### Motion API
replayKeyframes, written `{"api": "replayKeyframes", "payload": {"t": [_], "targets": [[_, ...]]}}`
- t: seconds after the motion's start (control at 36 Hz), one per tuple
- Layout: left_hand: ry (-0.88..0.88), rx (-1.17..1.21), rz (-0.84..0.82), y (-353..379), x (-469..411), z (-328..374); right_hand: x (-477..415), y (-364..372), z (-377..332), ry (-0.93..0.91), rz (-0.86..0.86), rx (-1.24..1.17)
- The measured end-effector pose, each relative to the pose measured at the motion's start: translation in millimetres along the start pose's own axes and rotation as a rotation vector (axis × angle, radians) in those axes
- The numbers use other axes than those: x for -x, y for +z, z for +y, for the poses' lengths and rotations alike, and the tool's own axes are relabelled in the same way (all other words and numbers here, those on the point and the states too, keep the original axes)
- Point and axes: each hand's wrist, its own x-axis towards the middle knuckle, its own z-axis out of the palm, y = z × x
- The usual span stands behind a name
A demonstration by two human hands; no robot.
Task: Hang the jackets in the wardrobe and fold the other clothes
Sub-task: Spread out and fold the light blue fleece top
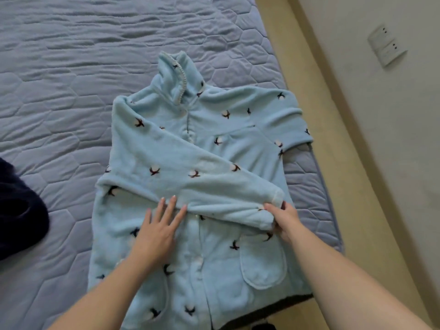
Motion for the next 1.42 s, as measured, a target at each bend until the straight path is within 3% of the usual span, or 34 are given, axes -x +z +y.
{"api": "replayKeyframes", "payload": {"t": [0.17,0.42,0.64,0.86,1.0,1.14,1.28,1.42], "targets": [[-0.135,0.031,-0.234,-4.0,19.4,48.6,13.3,-16.2,-4.8,0.036,-0.074,0.233],[-0.236,0.265,-0.231,-99.0,29.3,118.6,49.3,-71.8,-79.3,0.070,-0.149,0.366],[-0.180,0.309,-0.227,-177.6,-39.5,163.9,19.8,-108.5,-158.1,0.089,-0.083,0.194],[-0.172,0.328,-0.146,-229.0,-204.1,224.9,-94.7,-115.3,-218.7,0.137,-0.021,0.024],[-0.135,0.260,-0.049,-235.5,-327.1,252.1,-184.0,-96.8,-225.8,0.415,-0.254,-0.138],[-0.062,0.066,-0.043,-231.4,-420.7,262.6,-239.9,-79.2,-241.3,0.501,-0.367,-0.487],[-0.156,-0.080,0.001,-232.0,-460.8,257.2,-271.1,-104.7,-259.9,0.567,-0.308,-0.682],[-0.312,0.171,0.095,-256.4,-457.7,245.7,-259.0,-160.5,-278.2,0.515,-0.188,-0.711]]}}
